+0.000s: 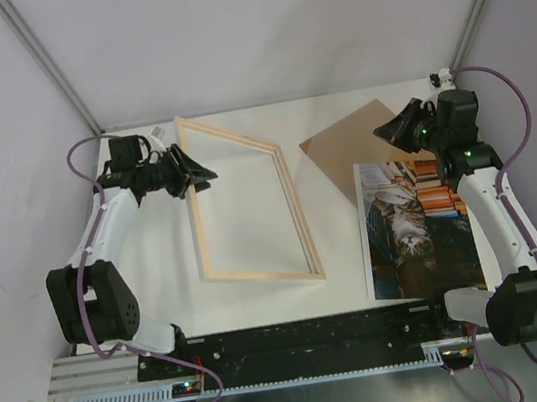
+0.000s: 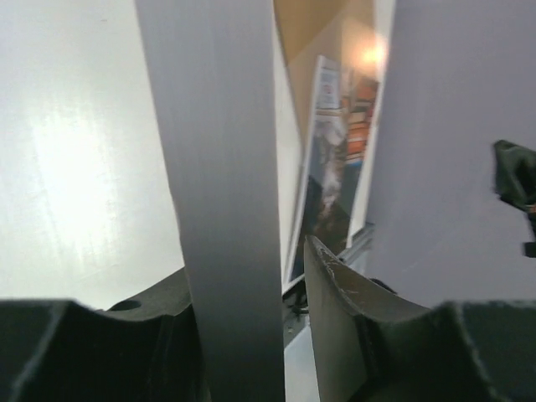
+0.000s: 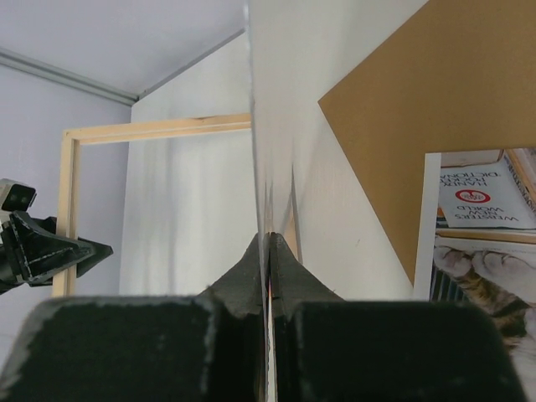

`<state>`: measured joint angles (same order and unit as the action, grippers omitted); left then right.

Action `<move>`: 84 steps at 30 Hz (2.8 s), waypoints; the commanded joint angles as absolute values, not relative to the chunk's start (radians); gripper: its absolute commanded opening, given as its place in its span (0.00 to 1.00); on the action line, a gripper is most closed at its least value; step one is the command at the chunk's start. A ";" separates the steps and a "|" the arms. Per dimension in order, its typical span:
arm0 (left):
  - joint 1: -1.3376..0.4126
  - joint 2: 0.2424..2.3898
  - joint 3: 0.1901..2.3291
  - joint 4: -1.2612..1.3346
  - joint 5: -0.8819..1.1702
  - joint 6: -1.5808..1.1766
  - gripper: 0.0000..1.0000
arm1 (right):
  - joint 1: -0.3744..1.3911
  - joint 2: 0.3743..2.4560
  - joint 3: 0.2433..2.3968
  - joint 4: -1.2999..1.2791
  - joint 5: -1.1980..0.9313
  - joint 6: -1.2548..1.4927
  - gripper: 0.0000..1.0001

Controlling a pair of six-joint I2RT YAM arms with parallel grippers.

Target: Put the photo into the frame

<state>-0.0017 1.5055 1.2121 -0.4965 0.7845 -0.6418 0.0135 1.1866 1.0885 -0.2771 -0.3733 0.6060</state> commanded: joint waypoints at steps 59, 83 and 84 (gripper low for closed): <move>-0.074 1.981 1.422 -0.615 -0.039 -0.186 0.44 | 0.101 1.192 1.239 -0.216 -0.465 0.587 0.00; -0.149 1.998 1.409 -0.595 0.067 -0.141 0.09 | 0.158 1.282 1.280 -0.234 -0.586 0.552 0.00; -0.149 1.995 1.407 -0.595 0.066 -0.147 0.15 | 0.165 1.289 1.280 -0.240 -0.584 0.550 0.00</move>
